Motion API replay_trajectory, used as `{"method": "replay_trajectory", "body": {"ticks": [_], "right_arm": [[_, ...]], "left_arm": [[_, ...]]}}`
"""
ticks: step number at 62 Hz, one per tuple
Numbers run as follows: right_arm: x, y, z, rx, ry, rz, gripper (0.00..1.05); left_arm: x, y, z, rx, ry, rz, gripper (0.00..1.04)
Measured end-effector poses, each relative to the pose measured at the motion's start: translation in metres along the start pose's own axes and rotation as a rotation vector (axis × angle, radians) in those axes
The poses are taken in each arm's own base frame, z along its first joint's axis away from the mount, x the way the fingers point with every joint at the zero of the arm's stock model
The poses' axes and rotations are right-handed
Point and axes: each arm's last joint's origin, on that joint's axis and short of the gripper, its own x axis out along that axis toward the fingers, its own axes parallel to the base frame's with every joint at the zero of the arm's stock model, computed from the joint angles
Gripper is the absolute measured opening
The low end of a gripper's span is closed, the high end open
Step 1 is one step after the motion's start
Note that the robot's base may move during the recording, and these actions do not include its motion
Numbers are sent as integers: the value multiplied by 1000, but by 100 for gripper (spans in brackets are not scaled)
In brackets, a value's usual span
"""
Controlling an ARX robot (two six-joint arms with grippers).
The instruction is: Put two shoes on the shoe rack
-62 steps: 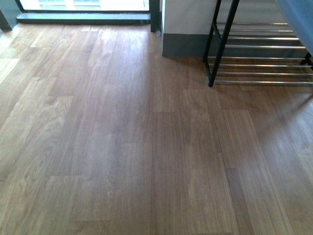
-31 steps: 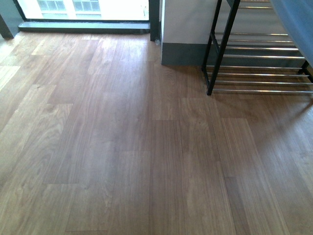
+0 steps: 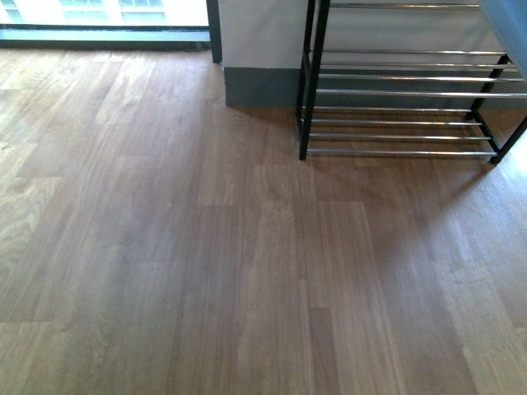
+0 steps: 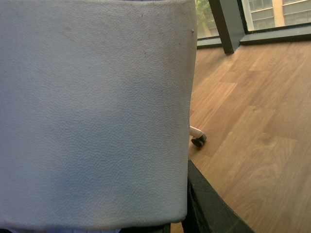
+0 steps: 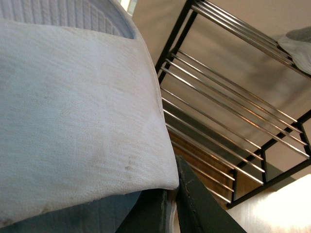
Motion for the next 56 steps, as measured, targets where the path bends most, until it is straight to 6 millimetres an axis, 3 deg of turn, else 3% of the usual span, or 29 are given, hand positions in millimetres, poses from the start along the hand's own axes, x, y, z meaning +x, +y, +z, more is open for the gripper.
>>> {"method": "replay_trajectory", "body": {"ticks": [56], "right_arm": [[1,0,-1,1,7,-3,1]], "left_arm": [[0,0,0,1,-1,-4,2]]}}
